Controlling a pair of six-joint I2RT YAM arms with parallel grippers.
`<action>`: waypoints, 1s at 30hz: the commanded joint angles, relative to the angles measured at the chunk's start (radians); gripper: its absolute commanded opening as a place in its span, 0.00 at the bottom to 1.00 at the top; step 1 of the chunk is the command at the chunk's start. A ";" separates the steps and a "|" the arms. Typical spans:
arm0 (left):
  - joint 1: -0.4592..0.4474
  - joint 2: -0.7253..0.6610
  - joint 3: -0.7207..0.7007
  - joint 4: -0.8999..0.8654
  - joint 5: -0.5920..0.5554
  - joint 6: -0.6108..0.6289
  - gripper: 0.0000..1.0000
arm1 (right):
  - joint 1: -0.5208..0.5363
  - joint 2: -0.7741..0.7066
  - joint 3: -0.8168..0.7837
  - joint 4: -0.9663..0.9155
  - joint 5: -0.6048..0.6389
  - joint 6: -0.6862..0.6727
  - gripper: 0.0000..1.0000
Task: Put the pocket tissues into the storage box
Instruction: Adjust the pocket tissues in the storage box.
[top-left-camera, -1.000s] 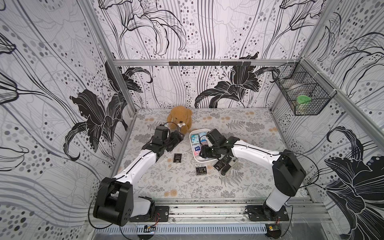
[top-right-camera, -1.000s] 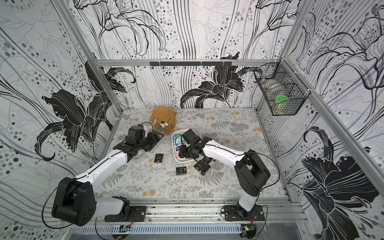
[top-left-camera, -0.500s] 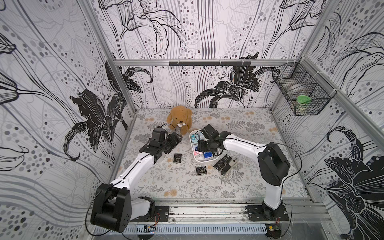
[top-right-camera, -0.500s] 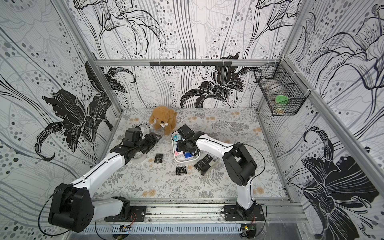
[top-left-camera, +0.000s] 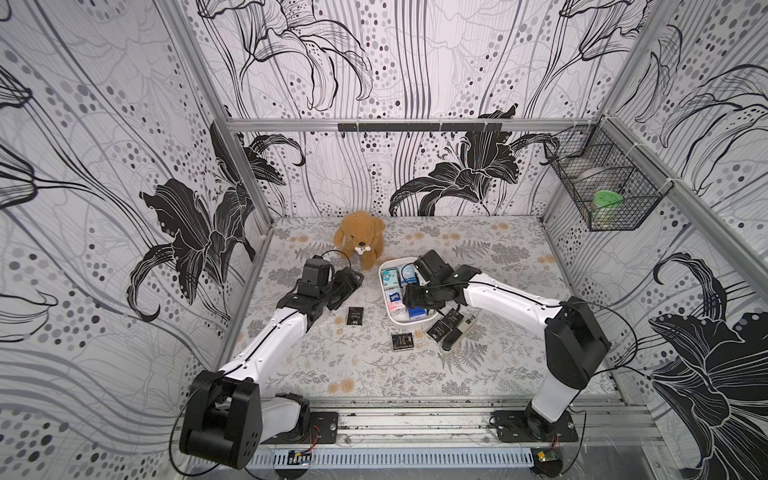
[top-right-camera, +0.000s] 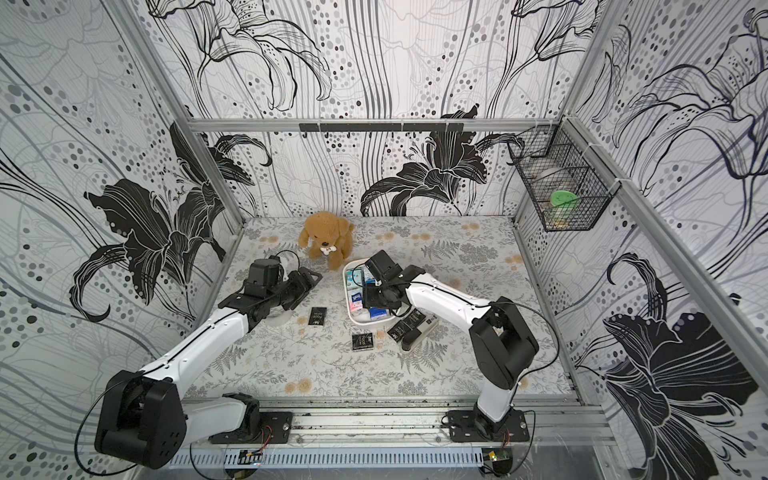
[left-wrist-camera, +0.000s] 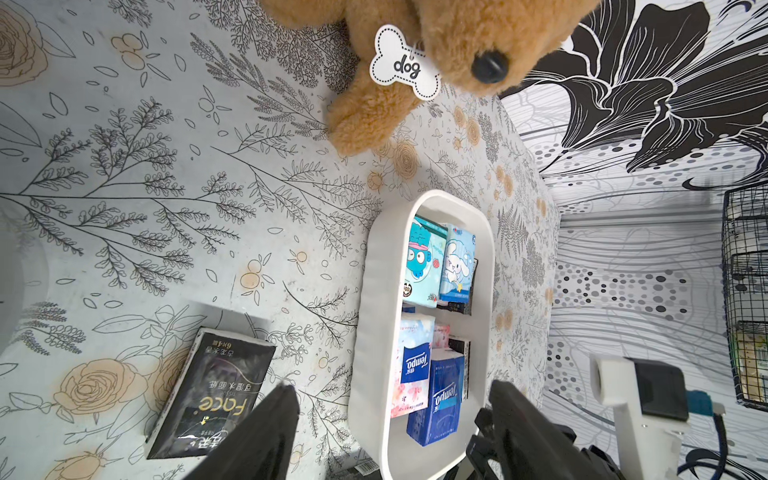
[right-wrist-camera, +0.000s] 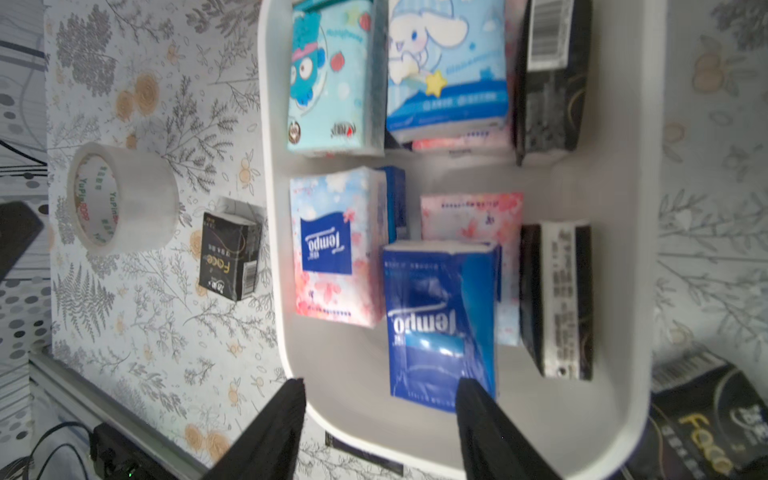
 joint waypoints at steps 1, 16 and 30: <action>0.006 -0.009 -0.010 0.042 0.010 0.006 0.77 | 0.016 -0.036 -0.042 -0.042 -0.055 0.034 0.64; 0.009 -0.008 -0.020 0.032 0.002 0.015 0.77 | 0.035 0.052 -0.010 -0.078 -0.063 0.040 0.66; 0.010 -0.014 -0.008 0.012 -0.002 0.022 0.77 | 0.032 0.180 0.171 -0.098 0.040 -0.029 0.66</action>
